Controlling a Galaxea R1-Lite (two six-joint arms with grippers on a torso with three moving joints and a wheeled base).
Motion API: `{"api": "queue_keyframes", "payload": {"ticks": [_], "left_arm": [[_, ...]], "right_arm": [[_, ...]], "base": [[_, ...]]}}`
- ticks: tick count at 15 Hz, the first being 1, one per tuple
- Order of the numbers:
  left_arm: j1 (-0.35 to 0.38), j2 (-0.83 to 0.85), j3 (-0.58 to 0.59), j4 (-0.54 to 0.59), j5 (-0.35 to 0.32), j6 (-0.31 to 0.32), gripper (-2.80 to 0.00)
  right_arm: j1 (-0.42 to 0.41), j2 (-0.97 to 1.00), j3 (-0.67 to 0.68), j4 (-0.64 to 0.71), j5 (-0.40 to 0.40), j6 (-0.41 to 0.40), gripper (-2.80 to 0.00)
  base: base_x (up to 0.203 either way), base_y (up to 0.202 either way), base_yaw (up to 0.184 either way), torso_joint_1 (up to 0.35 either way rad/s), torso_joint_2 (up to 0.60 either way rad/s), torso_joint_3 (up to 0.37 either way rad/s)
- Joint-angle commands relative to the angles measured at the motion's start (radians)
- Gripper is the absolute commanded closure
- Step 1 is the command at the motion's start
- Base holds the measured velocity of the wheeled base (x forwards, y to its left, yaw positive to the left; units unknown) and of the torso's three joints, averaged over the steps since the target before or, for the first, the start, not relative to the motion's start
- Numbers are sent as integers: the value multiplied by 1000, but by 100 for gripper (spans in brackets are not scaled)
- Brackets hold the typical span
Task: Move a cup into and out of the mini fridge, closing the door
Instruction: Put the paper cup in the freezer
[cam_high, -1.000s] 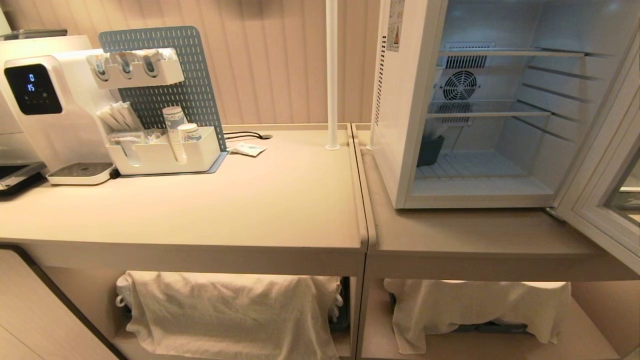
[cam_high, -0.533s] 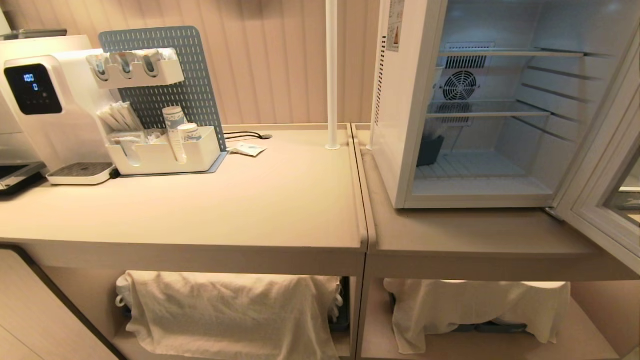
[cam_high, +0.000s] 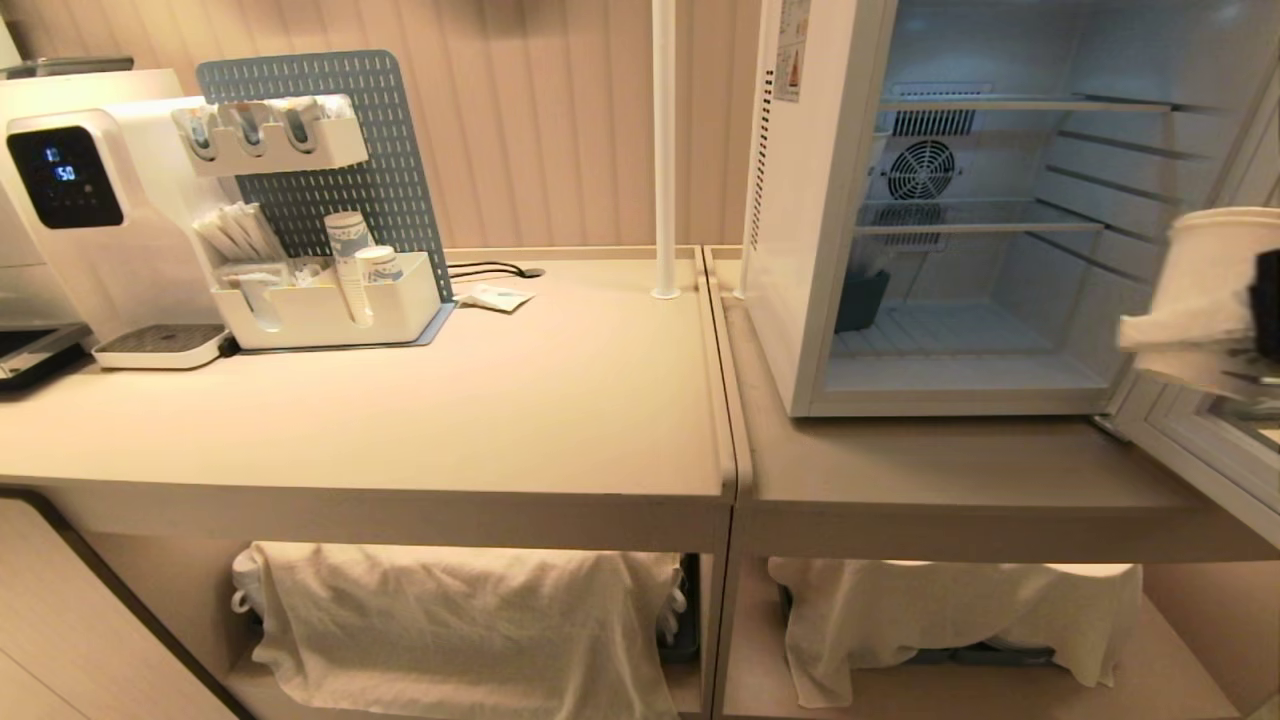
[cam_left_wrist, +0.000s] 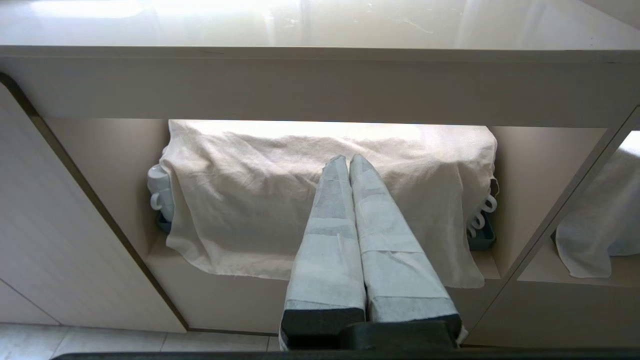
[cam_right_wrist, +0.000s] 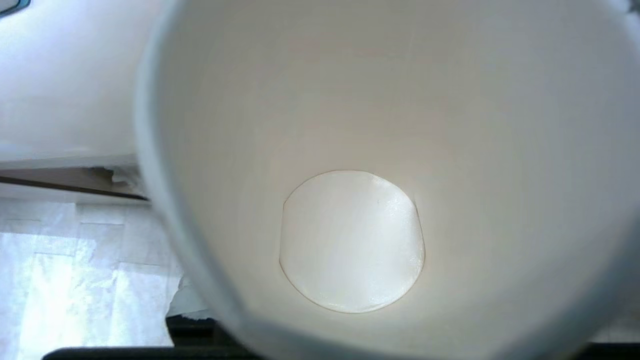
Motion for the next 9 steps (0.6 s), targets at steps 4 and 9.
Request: {"api": "queue_keyframes", "payload": {"ticks": [4,9], "left_arm": [[0,0,0,0,0,0,0],[1,0,0,0,0,0,0]], "right_arm": [[-21,277,-26,-274,8,-156,0],[-39,320,30,-393,-3,-179,0]], "base": [[0,0,0,0,0,0],[0,0,0,0,0,0]]}}
